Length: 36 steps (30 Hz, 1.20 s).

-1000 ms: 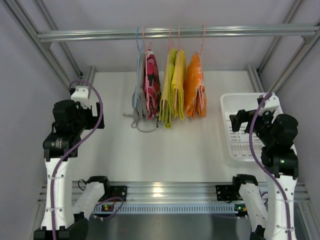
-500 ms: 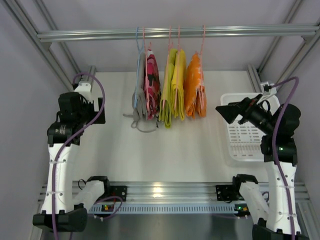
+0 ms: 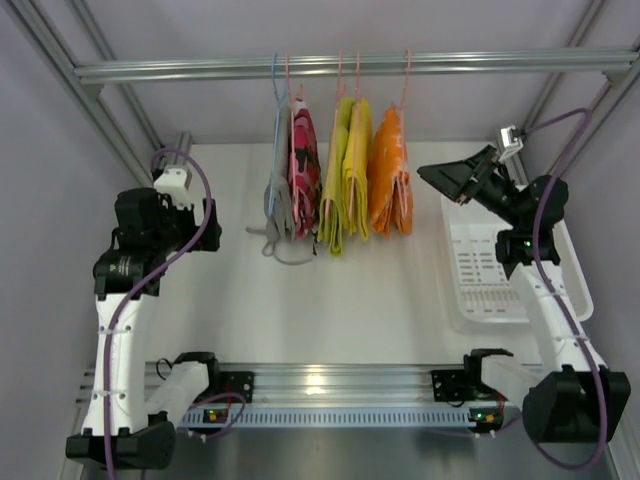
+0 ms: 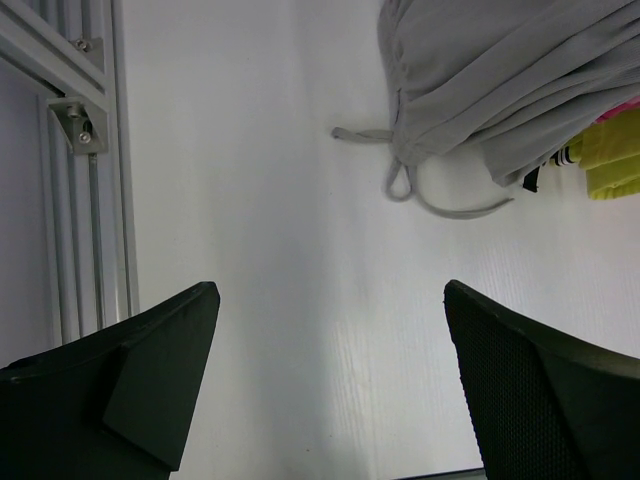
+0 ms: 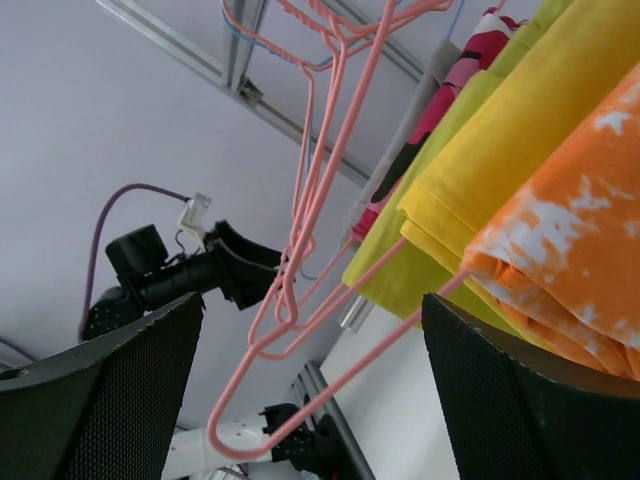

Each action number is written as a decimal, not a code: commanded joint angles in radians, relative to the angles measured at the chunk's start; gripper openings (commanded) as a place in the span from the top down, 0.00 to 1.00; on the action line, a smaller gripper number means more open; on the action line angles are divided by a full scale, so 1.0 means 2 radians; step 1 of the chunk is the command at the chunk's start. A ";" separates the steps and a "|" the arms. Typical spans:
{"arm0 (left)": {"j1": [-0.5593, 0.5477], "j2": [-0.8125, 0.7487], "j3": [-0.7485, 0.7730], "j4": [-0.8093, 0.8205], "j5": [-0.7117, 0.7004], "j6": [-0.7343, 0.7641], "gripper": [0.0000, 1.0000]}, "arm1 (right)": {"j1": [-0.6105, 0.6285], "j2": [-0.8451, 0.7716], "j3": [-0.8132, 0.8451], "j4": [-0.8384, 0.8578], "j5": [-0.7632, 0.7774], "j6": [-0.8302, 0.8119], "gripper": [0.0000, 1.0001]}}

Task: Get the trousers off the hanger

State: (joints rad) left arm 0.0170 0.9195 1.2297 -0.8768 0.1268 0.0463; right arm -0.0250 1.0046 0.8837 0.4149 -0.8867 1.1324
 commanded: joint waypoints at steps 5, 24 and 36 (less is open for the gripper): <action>-0.001 0.007 0.009 0.023 0.003 -0.009 0.01 | 0.057 0.087 0.100 0.105 0.030 0.050 0.16; 0.000 0.014 -0.010 0.039 -0.017 -0.007 0.01 | 0.101 0.173 0.126 0.170 0.030 0.123 0.46; 0.000 0.015 -0.008 0.040 -0.021 -0.006 0.01 | 0.108 0.182 0.138 0.148 0.018 0.119 0.73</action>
State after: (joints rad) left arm 0.0170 0.9516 1.2156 -0.8516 0.0914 0.0326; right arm 0.1684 1.3697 1.1145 0.6468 -0.8368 1.3724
